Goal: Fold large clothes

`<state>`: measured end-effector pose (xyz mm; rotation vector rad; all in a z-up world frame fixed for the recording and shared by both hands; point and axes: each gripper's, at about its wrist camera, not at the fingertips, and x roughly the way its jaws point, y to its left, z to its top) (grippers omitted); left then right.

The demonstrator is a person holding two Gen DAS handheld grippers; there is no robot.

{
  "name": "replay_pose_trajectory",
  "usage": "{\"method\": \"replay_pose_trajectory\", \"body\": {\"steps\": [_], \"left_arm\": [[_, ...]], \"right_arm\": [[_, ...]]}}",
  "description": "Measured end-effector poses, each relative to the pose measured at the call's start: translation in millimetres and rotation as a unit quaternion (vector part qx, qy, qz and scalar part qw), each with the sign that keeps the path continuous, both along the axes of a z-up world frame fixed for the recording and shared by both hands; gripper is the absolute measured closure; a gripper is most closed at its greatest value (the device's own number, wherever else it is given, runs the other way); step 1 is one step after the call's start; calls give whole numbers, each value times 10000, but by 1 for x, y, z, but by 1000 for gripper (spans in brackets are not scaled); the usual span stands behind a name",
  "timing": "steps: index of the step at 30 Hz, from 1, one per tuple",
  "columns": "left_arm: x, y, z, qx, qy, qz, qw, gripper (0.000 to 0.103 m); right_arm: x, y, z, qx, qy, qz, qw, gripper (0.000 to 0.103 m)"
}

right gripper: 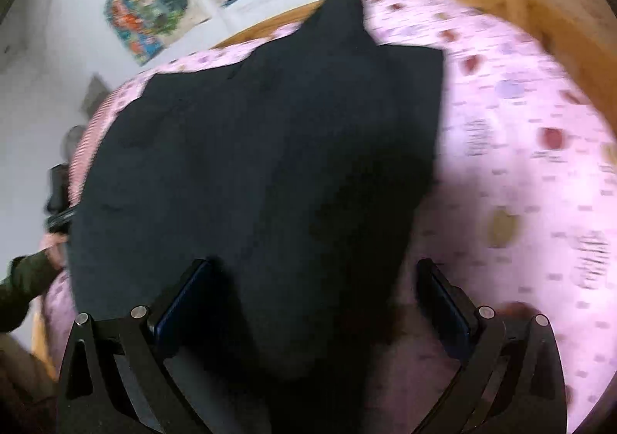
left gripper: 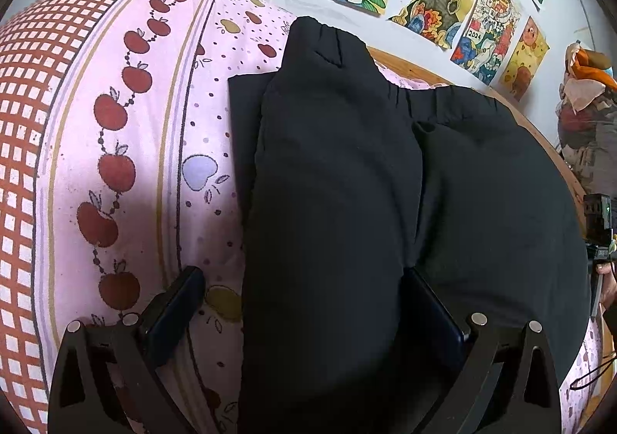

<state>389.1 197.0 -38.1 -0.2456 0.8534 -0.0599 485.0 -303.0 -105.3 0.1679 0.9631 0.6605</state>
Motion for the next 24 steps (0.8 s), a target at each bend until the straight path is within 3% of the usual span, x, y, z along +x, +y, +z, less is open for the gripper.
{"method": "replay_pose_trajectory", "body": {"steps": [8, 22, 24], "left_arm": [[10, -3, -1, -69, 221, -228, 9995, 0], [32, -9, -5, -404, 794, -596, 9942, 0], [32, -13, -5, -480, 831, -619, 9935, 5]], "right_arm": [[11, 10, -11, 150, 381, 29, 9992, 1], [6, 11, -19, -1, 373, -327, 9988, 1], [6, 13, -17, -72, 387, -391, 9985, 1]]}}
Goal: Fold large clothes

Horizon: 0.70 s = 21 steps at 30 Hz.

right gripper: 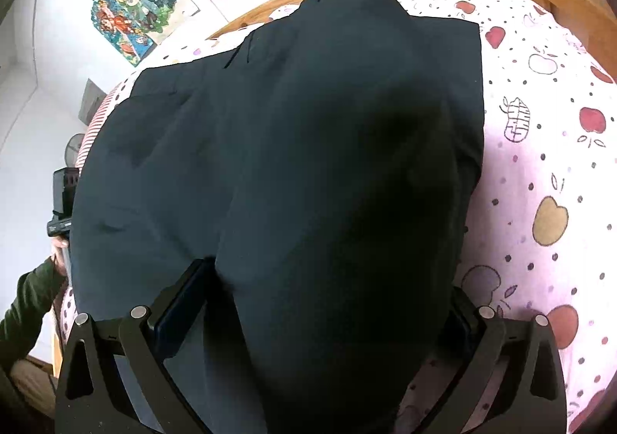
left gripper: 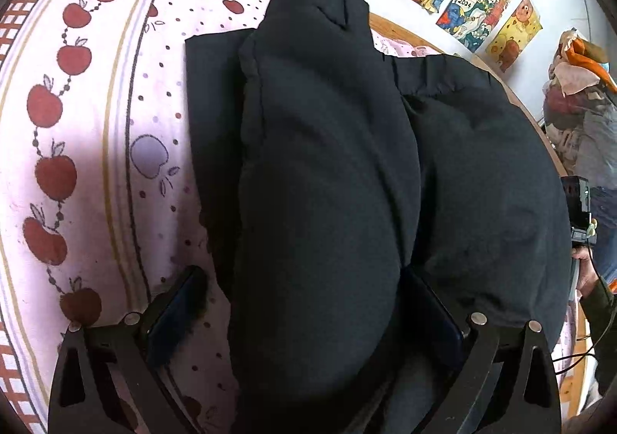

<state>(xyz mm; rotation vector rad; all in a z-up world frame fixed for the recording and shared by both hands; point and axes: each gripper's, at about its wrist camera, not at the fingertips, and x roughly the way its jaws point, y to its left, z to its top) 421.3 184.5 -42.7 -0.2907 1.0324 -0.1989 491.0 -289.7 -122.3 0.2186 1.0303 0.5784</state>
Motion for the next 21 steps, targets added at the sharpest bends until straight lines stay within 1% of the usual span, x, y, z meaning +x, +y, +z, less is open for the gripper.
{"method": "replay_pose_trajectory", "body": {"steps": [1, 2, 3, 4, 5, 6, 7, 8, 9, 10, 11, 12, 13, 14, 15, 17, 18, 21], "left_arm": [[-1, -1, 0, -83, 26, -8, 10000, 12], [-1, -2, 0, -194, 51, -16, 9998, 17], [-2, -2, 0, -362, 92, -7, 9993, 25], [-4, -1, -1, -470, 127, 48, 9988, 30], [-5, -1, 0, -499, 128, 95, 9986, 32], [-6, -1, 0, -515, 126, 119, 9985, 36], [-7, -2, 0, -544, 124, 152, 9983, 42], [-9, -2, 1, -566, 117, 203, 9981, 45], [-10, -4, 4, -564, 107, 258, 9980, 51], [-12, -6, 7, -513, 98, 294, 9982, 57], [-14, -9, 10, -450, 88, 323, 9984, 60], [-15, -13, 13, -381, 72, 354, 9986, 65], [-18, -19, 19, -260, 47, 379, 9989, 68], [-20, -23, 23, -175, 25, 383, 9991, 70], [-23, -30, 29, -51, -24, 374, 9993, 73], [-26, -38, 39, 67, -113, 332, 9994, 76], [-29, -39, 42, 69, -159, 320, 9993, 77], [-38, -39, 55, -96, -276, 345, 9990, 80]], "right_arm": [[-1, 1, 1, -32, 6, -30, 10000, 1], [-1, 1, 2, -48, 11, -51, 10000, 1], [-2, 2, 3, -49, 21, -81, 10000, 2], [-4, 2, 4, -20, 30, -119, 9999, 5], [-5, 2, 5, 6, 32, -152, 9999, 8], [-7, -1, 5, 23, 16, -178, 9998, 10], [-9, -1, 6, 35, -19, -214, 9998, 15], [-10, 4, 9, 37, -58, -257, 9996, 21], [-10, 12, 14, 25, -93, -296, 9995, 25], [-13, 13, 16, 48, -122, -301, 9995, 34], [-15, 14, 19, 53, -163, -321, 9993, 43], [-18, 16, 23, 10, -226, -350, 9991, 46], [-21, 18, 27, -48, -301, -364, 9989, 53], [-25, 18, 30, -99, -370, -382, 9985, 59], [-27, 17, 35, -117, -426, -413, 9982, 63], [-34, 14, 46, 59, -540, -437, 9976, 81], [-38, 13, 52, 144, -615, -436, 9970, 82], [-50, 20, 69, 54, -861, -298, 9958, 84]]}}
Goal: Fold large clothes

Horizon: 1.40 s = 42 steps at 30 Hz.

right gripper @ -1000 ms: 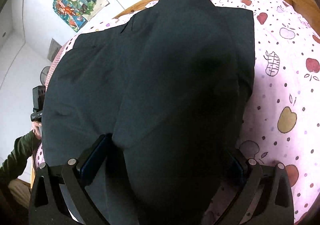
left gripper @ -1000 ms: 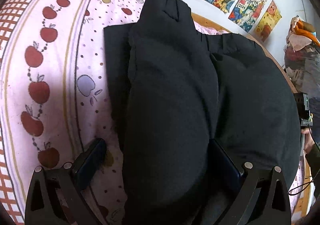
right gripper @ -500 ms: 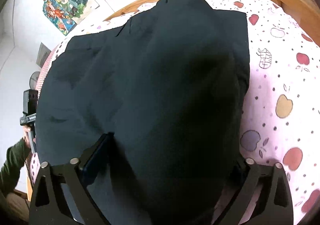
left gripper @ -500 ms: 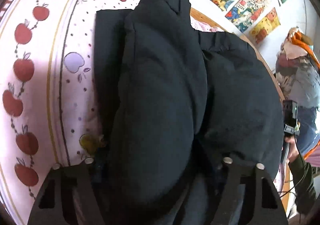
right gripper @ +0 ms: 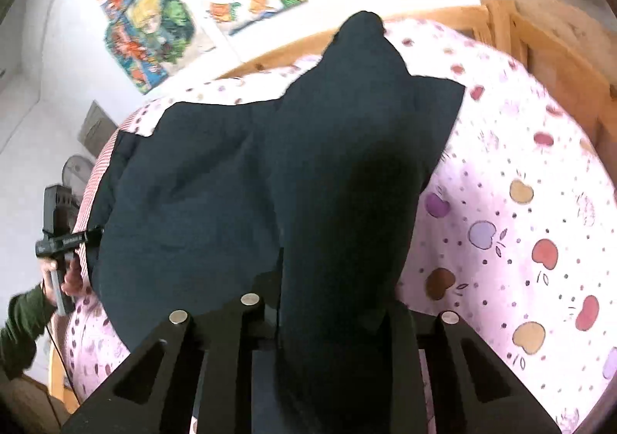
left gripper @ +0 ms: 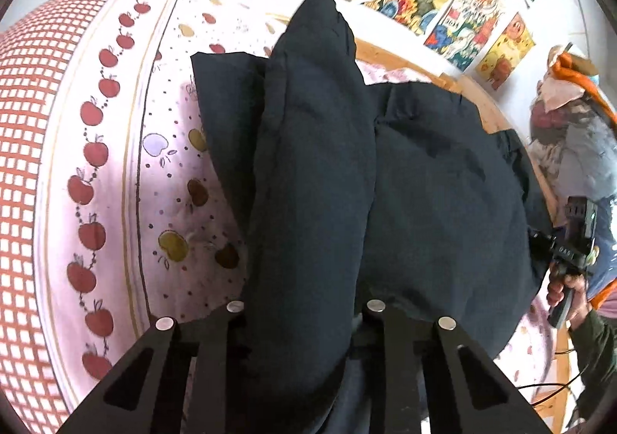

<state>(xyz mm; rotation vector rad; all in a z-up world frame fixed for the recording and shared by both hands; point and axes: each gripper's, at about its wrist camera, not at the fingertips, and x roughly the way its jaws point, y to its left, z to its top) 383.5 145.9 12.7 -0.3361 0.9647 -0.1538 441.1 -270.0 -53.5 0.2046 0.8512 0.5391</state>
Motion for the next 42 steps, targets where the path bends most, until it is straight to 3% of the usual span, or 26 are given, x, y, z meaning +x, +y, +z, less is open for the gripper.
{"method": "replay_pose_trajectory", "body": {"steps": [10, 15, 21, 25, 31, 35, 39, 42], "left_arm": [[-47, 5, 29, -229, -252, -56, 9994, 83], [-73, 6, 45, -162, -393, -4, 9991, 84], [-103, 18, 60, -228, -397, 213, 9987, 84], [-118, 14, 51, 37, -278, 143, 9995, 83], [-122, 30, 18, 3, -118, 395, 9991, 82], [-124, 40, 5, -91, -55, 640, 9979, 79], [-127, 28, 0, 417, -23, 830, 9957, 69], [-132, 13, 4, 911, -29, 1073, 9900, 57]], "right_arm": [[-33, -5, 39, 537, -482, 205, 9972, 87], [-53, 16, 56, 281, -724, 565, 9954, 87], [-82, 24, 61, 377, -642, 853, 9936, 87], [-96, 29, 51, 215, -494, 922, 9943, 87], [-85, 24, 20, 51, -166, 420, 9990, 86], [-87, 23, 10, -70, -55, 28, 10000, 79], [-92, 29, 3, -580, -46, -263, 9980, 67], [-98, 36, 3, -1078, -49, -479, 9930, 46]]}}
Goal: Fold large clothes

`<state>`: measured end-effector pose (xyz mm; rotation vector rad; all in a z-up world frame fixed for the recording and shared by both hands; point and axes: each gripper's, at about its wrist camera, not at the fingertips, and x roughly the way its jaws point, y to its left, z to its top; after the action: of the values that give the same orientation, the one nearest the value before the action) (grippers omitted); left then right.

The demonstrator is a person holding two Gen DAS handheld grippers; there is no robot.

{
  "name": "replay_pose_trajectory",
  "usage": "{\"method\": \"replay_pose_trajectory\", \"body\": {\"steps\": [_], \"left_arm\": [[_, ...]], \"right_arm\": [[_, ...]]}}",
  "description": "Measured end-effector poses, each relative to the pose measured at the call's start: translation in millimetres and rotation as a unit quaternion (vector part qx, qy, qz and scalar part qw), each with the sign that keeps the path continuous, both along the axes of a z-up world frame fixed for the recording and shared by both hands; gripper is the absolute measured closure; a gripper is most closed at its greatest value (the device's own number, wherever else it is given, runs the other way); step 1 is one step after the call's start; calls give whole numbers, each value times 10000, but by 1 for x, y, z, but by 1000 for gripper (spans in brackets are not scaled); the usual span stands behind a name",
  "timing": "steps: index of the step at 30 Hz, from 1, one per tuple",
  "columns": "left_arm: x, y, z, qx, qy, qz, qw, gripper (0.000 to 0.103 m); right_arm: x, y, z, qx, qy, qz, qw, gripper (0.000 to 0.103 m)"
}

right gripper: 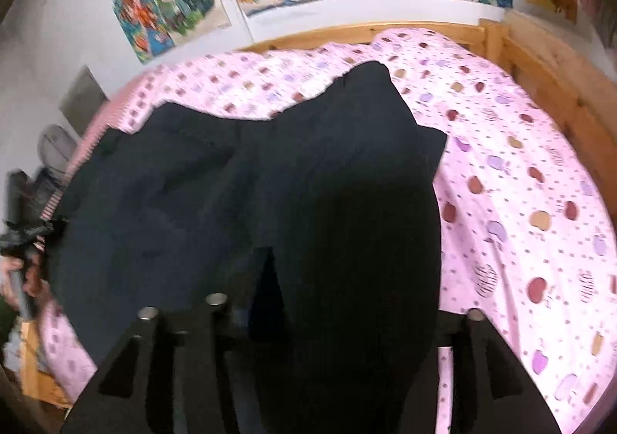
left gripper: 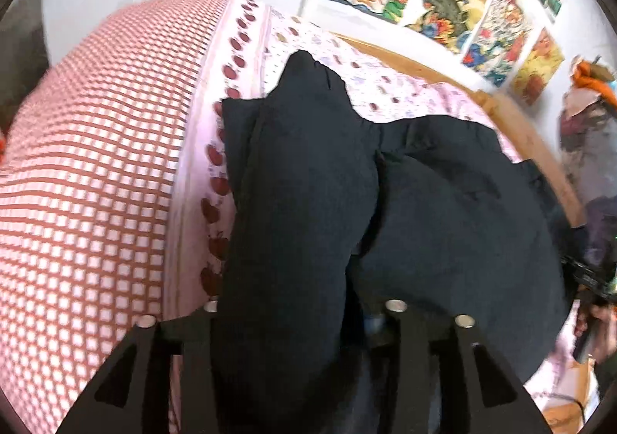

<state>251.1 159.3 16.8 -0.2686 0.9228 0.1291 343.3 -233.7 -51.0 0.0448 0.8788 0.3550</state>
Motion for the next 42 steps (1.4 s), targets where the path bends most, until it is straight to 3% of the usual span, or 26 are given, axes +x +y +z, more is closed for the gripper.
{"method": "replay_pose_trajectory", "body": {"steps": [1, 3, 4, 6, 13, 16, 19, 23, 25, 28, 42], "left_arm": [[-2, -6, 2, 172, 9, 73, 9998, 56], [-6, -14, 6, 413, -1, 191, 9990, 54], [-10, -19, 8, 501, -24, 262, 9984, 45], [-19, -22, 15, 482, -178, 290, 9983, 30], [-61, -24, 30, 540, -831, 629, 9931, 6], [-75, -18, 35, 518, -956, 676, 9918, 5], [-84, -13, 40, 430, -1064, 659, 9912, 5], [-86, -19, 47, 429, -1273, 588, 9892, 2], [-86, -27, 51, 454, -1345, 455, 9888, 2], [-87, -41, 58, 533, -1475, 262, 9873, 1], [-117, -94, 94, 707, -2190, -112, 9731, 0]], "right_arm": [[-4, 4, 0, -206, -24, -126, 9997, 40], [-11, 9, 4, -500, -127, -282, 9983, 37], [-17, 13, 7, -649, -216, -350, 9970, 33], [-25, 18, 12, -819, -361, -472, 9949, 31], [-47, 21, 30, -925, -771, -690, 9903, 23], [-48, 19, 36, -952, -796, -651, 9901, 23], [-42, 14, 39, -962, -528, -647, 9919, 23], [-33, 12, 48, -945, -214, -568, 9937, 12], [-34, 14, 61, -1217, -528, -649, 9890, 2], [-39, 19, 79, -1391, -878, -621, 9844, 2], [-118, 36, 86, -302, -1776, -915, 9794, 2]]}}
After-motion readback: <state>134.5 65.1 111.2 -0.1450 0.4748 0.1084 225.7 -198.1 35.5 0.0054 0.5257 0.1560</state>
